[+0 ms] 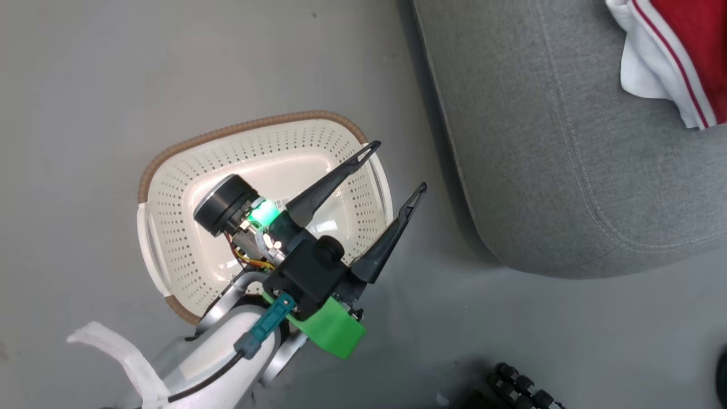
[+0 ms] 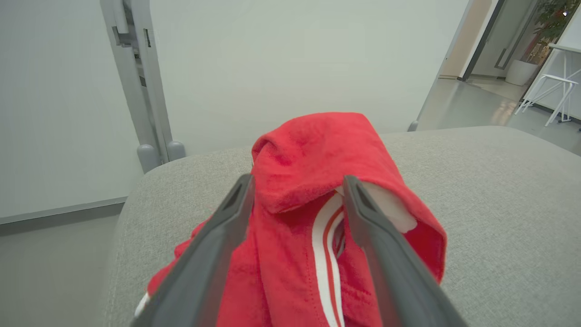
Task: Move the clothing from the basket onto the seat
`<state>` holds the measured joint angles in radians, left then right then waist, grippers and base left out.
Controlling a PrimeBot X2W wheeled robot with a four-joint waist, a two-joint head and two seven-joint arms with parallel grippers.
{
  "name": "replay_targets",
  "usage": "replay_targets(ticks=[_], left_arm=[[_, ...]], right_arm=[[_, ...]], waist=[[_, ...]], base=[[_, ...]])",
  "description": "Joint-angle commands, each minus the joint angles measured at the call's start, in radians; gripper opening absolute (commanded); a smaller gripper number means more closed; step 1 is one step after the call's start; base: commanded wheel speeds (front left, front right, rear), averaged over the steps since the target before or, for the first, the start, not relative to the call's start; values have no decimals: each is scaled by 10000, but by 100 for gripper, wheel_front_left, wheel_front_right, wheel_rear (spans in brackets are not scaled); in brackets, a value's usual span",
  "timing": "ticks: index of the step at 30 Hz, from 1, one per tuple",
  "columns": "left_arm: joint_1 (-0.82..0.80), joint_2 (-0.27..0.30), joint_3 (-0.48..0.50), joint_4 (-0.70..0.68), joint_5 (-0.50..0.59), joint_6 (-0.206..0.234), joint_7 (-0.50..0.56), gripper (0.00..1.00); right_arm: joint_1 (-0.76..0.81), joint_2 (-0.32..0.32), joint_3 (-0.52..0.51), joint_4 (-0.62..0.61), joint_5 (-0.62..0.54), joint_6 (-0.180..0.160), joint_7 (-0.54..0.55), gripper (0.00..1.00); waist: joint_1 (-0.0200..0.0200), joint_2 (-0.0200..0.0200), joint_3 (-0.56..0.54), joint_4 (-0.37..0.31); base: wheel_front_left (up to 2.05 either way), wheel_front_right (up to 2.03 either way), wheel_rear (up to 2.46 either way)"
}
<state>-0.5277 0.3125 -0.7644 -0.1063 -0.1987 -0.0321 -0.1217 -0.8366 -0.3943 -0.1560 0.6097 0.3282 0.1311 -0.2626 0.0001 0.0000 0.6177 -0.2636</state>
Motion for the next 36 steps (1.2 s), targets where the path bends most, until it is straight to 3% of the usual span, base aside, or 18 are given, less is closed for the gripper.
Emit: replay_targets(ticks=[1, 8, 16, 26, 36], left_arm=[[190, -22, 72, 88, -140, 77, -189, 100], [467, -22, 412, 540, -326, 441, -778, 100], [869, -100, 1281, 957, -792, 1174, -1254, 100], [1569, -135, 2925, 1103, -1197, 1928, -1439, 100], [3161, -674, 5205, 710, -1117, 1997, -1434, 100]], right_arm=[[489, 239, -219, -437, -259, -7, -30, 100], [2271, 1372, -427, -2494, -1127, -7, -30, 100], [3853, 2376, 96, -4089, -1479, -7, 8, 100], [5640, 3040, 836, -5702, -1965, -7, 469, 100], [6963, 3339, 966, -6564, -2110, -5, 818, 100]], waist=[[-1, 0, -528, 81], [-1, 0, -1423, 324], [-1, 0, -2265, 776], [-1, 0, -2989, 1590], [-1, 0, -3710, 2219]], base=[[0, 0, 0], [0, 0, 0], [0, 0, 0], [0, 0, 0], [0, 0, 0]])
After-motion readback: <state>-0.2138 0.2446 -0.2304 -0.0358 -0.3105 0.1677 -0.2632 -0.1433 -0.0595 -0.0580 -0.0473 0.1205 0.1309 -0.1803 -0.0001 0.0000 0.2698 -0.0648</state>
